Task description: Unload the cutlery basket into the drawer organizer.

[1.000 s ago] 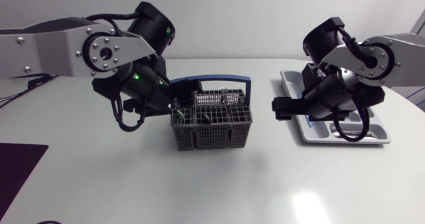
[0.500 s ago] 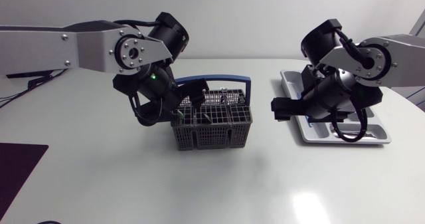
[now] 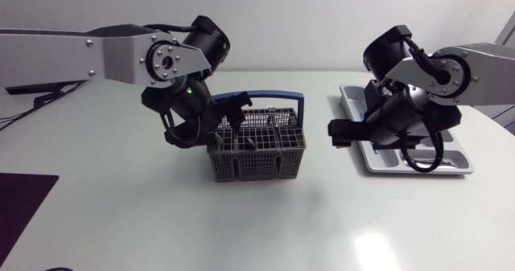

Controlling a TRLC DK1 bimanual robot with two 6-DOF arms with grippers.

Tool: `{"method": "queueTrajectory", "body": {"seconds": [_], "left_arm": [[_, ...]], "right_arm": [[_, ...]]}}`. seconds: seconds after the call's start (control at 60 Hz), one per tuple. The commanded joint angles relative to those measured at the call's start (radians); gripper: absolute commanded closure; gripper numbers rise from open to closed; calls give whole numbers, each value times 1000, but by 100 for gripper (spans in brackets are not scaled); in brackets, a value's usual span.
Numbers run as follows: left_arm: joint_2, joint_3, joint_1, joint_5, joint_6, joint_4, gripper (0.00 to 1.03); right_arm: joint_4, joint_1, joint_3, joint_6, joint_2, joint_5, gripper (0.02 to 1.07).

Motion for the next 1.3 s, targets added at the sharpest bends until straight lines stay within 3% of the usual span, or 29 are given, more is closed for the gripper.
{"method": "queueTrajectory", "body": {"seconds": [0.0, 0.033, 0.083, 0.233, 0.35, 0.55, 0.6, 0.733, 1.283], "left_arm": [[33, 22, 10, -2, -30, -10, 46], [38, 23, 13, -2, -28, -10, 57], [39, 23, 19, -2, -28, -10, 65], [41, 23, 24, -26, -24, -5, 71], [41, 23, 22, -56, -21, 5, 83], [28, 15, 16, -66, -12, 5, 90], [25, 14, 13, -80, -10, 8, 96], [22, 2, 14, -82, -8, 16, 100], [-130, -43, 25, -59, 11, 41, 100]], "right_arm": [[-12, -2, -32, 27, 21, 6, 7], [-12, -2, -32, 27, 21, 6, 7], [-12, -2, -32, 27, 21, 6, 7], [-12, -2, -33, 27, 20, 6, 7], [-12, -2, -35, 27, 20, 6, 7], [-12, -4, -39, 27, 21, 6, 7], [-12, -4, -39, 27, 21, 6, 7], [-12, -2, -39, 30, 21, 6, 7], [-29, 5, -41, 41, 6, 6, 7]]}}
